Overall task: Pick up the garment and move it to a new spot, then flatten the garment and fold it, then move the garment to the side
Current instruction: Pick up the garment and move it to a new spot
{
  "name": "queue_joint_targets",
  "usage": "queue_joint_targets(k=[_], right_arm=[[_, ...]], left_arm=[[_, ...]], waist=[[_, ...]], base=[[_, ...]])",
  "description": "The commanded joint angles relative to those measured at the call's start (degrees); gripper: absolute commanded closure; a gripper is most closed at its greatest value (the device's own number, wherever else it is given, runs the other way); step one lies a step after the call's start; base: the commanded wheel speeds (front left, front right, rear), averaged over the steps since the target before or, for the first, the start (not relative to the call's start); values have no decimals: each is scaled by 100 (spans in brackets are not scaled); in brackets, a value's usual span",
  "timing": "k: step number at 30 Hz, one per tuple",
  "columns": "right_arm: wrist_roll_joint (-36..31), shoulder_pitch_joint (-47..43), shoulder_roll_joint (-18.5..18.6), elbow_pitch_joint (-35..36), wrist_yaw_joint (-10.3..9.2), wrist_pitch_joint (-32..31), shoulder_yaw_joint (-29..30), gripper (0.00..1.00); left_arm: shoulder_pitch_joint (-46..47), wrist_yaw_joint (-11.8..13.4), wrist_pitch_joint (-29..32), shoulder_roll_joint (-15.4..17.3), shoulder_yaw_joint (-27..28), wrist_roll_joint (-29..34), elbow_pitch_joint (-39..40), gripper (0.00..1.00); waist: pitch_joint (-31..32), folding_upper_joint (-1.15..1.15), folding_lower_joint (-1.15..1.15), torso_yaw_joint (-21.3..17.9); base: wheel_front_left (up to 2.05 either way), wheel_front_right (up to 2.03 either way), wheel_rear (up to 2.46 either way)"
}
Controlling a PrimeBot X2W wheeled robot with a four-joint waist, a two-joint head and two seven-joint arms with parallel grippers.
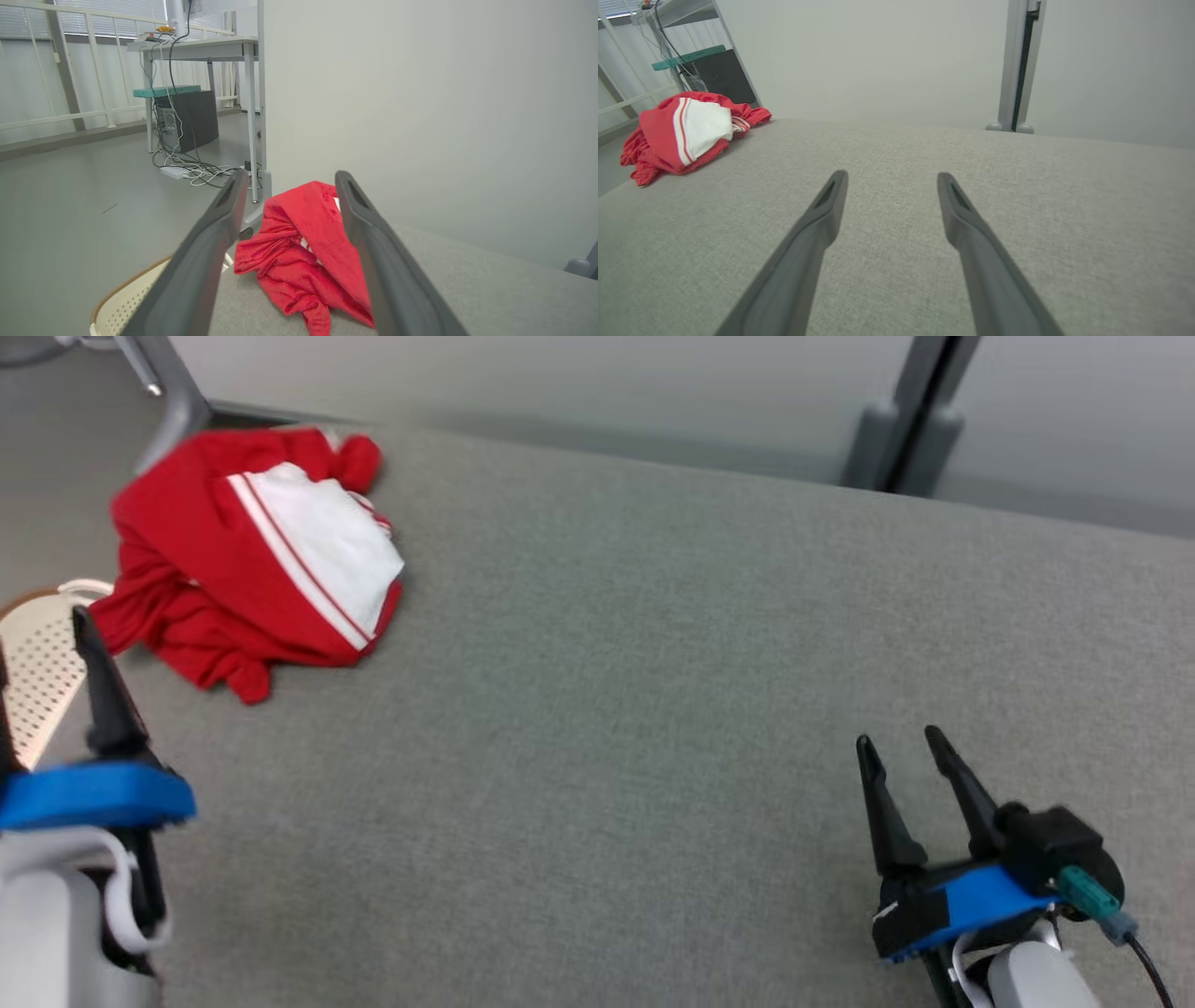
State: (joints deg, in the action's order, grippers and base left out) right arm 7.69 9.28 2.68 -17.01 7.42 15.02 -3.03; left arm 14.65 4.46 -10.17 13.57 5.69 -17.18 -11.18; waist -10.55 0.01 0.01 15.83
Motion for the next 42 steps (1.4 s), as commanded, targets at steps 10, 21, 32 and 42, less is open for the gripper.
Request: queue_joint_targets(k=[10,21,32,42], right_arm=[[-539,424,35,932,12,24,330,0],[-692,492,34,1667,8,-26,417,0],[-692,531,35,1856,8,-83,442,0],[-558,525,34,1687,8,-51,297,0]], left_arm=[[2104,-217,85,1001,425,-192,-721,0],[3108,-587,739,1641,320,-315,-2497,0],[3621,-948,1488,1519,-48,-456,-4265,0],[3845,-1166,1012,1488,-366,-535,-4946,100]], waist=[[-1193,-1,-1,-818],[-1910,-1,-1,-1258],[-2114,-1,-1,-1301],[-1873,-1,-1,-1273]], base=[[0,0,0],[0,0,0],[0,0,0],[0,0,0]])
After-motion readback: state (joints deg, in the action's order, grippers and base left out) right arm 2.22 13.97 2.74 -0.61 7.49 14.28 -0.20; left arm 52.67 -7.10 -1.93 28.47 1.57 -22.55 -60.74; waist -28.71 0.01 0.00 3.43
